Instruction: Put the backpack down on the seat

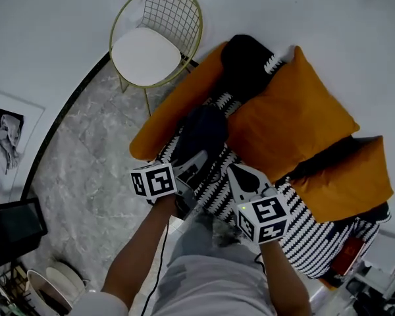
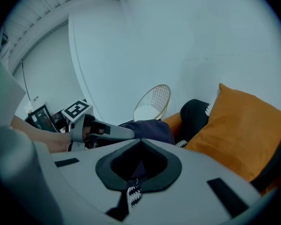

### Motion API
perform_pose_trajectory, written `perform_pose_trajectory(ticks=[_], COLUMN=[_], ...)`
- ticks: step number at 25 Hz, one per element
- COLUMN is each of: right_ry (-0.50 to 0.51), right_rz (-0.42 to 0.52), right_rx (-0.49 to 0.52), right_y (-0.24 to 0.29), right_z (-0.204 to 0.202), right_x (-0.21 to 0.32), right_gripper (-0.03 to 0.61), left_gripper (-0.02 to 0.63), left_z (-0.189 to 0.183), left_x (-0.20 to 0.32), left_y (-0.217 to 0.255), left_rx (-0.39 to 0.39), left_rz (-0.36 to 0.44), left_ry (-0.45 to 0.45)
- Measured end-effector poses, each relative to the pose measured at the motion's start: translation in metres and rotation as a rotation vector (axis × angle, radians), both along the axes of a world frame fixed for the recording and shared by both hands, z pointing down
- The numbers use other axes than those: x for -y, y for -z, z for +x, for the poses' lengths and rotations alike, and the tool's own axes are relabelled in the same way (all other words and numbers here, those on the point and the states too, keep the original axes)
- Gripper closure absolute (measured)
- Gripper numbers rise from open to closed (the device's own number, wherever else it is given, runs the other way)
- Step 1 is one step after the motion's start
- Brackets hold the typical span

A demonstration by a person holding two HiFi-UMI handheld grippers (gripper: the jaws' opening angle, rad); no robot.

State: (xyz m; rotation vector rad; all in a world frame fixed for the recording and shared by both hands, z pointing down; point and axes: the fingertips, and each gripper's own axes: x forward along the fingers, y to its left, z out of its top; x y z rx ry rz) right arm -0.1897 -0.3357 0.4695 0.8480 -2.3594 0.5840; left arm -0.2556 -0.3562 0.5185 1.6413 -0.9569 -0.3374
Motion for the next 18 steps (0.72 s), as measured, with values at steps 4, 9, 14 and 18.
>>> perform_pose_trajectory(ticks=[4, 9, 14, 18], right_ry=[-0.015, -0.018, -0.005, 0.021], right_rz=[-0.013, -0.027, -0.048, -0.069], right_rx=[0.005, 0.013, 0.012, 0.008], right_y=[-0.013, -0.026, -0.042, -0.054], right_z=[-0.007, -0.017, -0.02, -0.026], right_x=[0.014, 0.024, 0.028, 0.027], right_gripper=[0.577, 0.577, 0.577, 0.577], left_gripper=[0.606, 0.606, 0.606, 0.606], left_z=[-0.006, -0.016, -0.023, -0.033], left_x=[0.011, 0.019, 0.02, 0.022], left_y=[-0.018, -0.041, -0.059, -0.067], left_rx=[0.026, 0.045, 0.044, 0.039], left_rz=[-0.006, -0.028, -0.026, -0.02], left_ry=[-0.042, -0.061, -0.061, -0.043])
